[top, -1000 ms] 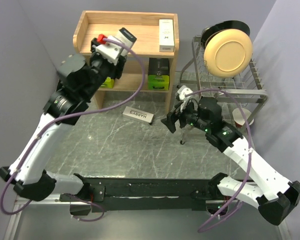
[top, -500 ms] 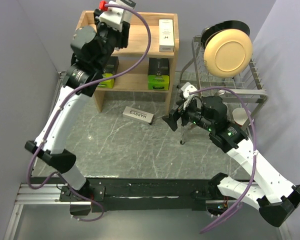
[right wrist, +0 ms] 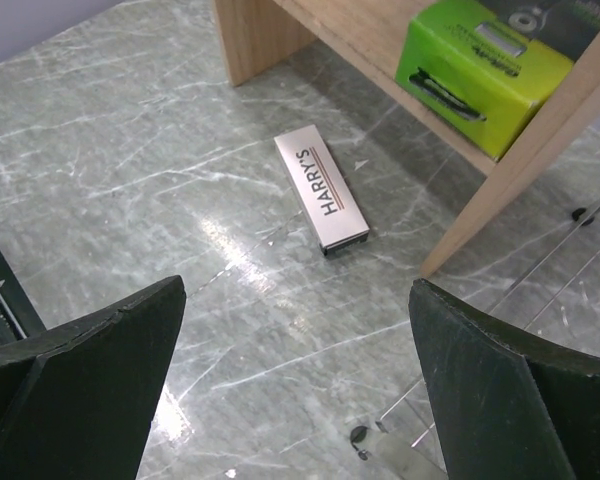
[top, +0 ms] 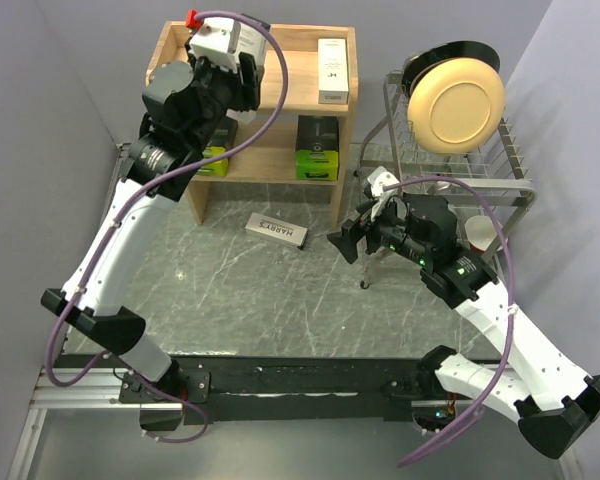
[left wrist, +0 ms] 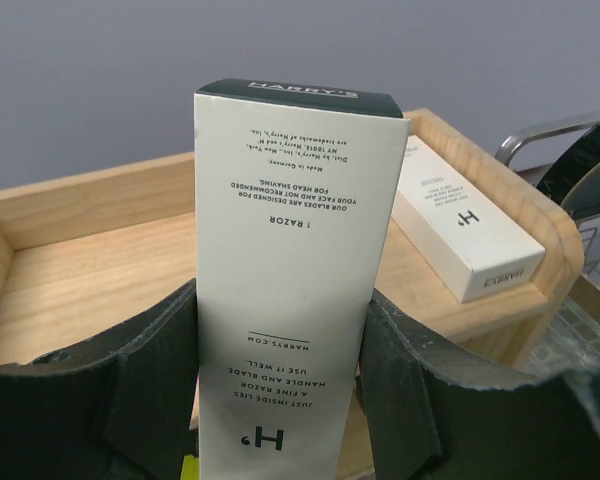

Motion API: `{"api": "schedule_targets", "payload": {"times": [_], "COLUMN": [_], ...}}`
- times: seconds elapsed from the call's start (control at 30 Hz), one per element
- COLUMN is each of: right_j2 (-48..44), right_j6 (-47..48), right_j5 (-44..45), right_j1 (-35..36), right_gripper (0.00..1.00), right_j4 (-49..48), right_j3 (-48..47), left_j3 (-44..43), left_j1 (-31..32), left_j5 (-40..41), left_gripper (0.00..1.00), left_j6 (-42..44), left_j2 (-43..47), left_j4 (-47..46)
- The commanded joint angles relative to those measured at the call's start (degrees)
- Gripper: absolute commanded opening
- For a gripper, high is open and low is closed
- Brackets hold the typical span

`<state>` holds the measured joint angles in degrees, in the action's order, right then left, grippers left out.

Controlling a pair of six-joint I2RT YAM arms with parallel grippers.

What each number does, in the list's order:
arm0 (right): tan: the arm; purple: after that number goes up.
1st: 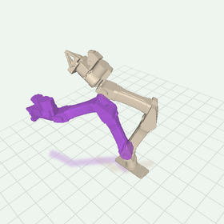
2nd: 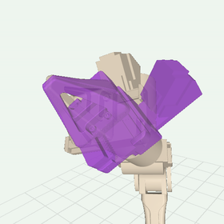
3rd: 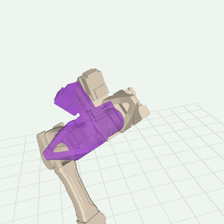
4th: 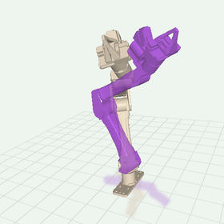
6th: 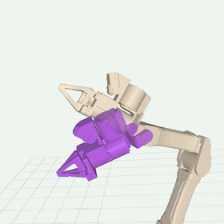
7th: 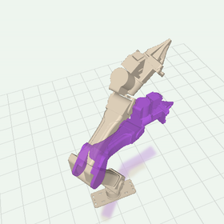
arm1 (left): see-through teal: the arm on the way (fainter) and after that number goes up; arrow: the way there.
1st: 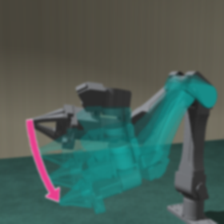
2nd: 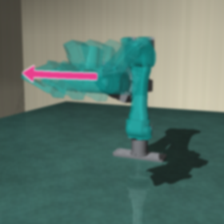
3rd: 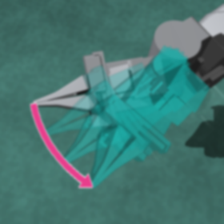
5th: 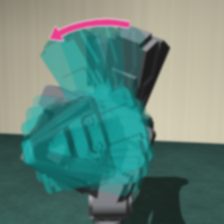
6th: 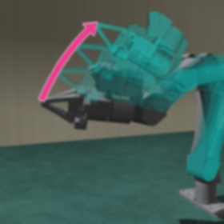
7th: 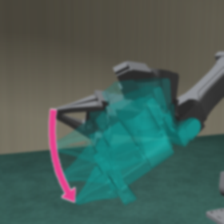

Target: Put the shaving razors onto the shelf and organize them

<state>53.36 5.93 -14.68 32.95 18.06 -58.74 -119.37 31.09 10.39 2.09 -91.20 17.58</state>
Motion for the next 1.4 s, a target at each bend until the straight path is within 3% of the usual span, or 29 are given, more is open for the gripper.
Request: {"api": "schedule_targets", "payload": {"times": [0.0, 0.47, 0.9, 1.0, 1.03, 1.13, 1.37], "right_j2": [-0.28, -0.10, -0.72, -0.80, -0.72, -0.98, -0.98], "right_j6": [-1.54, -1.63, -2.77, -3.21, -3.38, -3.91, -5.14], "right_j5": [-0.79, -0.09, -0.62, -0.70, -0.88, -1.05, -1.85], "right_j1": [-0.61, -1.22, -3.15, -3.77, -3.86, -4.38, -5.53], "right_gripper": [1.00, 1.00, 1.00, 1.00, 1.00, 1.00, 1.00], "right_j4": [-2.86, -2.86, -3.12, -3.12, -3.12, -3.21, -3.74], "right_j3": [0.56, 0.82, 2.66, 3.02, 3.02, 3.11, 3.63], "left_j3": [1.51, -3.15, -14.92, -17.99, -18.44, -18.62, -19.42], "left_j1": [0.02, -2.17, -3.23, -3.23, -3.14, -3.23, -2.97], "left_j5": [0.50, 0.33, 1.47, 1.82, 2.00, 1.83, 3.14], "left_gripper": [0.28, 0.30, 0.33, 0.44, 0.57, 0.77, 0.91], "left_j6": [-1.73, -1.65, -3.49, -4.54, -4.81, -5.69, -4.11], "left_j2": [2.52, -5.21, -16.98, -18.92, -19.02, -18.23, -13.58], "left_j4": [-1.32, -1.59, -2.64, -3.08, -3.43, -6.23, -10.19]}}
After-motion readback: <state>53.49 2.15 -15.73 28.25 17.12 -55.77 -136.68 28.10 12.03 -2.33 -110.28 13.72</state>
